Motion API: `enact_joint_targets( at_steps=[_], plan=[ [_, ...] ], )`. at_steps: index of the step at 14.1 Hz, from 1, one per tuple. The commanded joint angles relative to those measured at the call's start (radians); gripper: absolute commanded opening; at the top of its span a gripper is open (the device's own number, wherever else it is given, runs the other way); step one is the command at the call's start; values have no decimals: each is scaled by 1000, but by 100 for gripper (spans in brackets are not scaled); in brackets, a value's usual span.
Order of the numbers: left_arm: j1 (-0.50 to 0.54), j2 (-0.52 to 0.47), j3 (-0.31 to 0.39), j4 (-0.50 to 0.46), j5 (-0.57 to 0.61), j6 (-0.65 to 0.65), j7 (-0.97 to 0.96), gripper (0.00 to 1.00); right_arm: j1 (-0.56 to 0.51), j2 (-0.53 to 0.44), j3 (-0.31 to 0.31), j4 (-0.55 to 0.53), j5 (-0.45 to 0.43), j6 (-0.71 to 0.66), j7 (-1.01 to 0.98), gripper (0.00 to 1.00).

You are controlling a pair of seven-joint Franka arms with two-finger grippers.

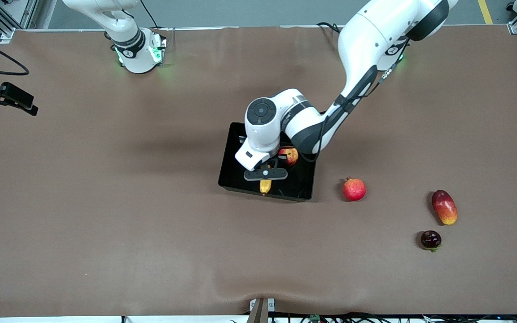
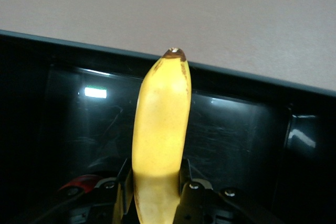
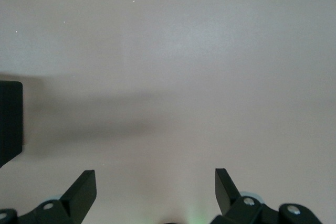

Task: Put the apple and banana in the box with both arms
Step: 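Lower the banana into the box and open the left gripper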

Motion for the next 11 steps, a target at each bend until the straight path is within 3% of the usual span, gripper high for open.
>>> enact_joint_targets(
  at_steps=[1, 8, 9, 10, 11],
  plan=[
    [-36, 58, 23, 45, -15, 24, 30, 0, 33, -11, 0, -8, -43, -2, -7, 100],
    [-76, 121, 25, 27, -31, 53, 21, 0, 33, -13, -1, -6, -50, -2, -4, 100],
    [-76, 131, 25, 28, -30, 55, 20, 10, 32, -13, -1, -6, -50, 0, -3, 100],
    [-78, 133, 25, 31, -27, 55, 26, 25, 30, -13, -1, -6, -50, 0, -3, 100],
    [-76, 124, 25, 31, -25, 55, 23, 71, 30, -13, -1, -6, -50, 0, -3, 100]
  ],
)
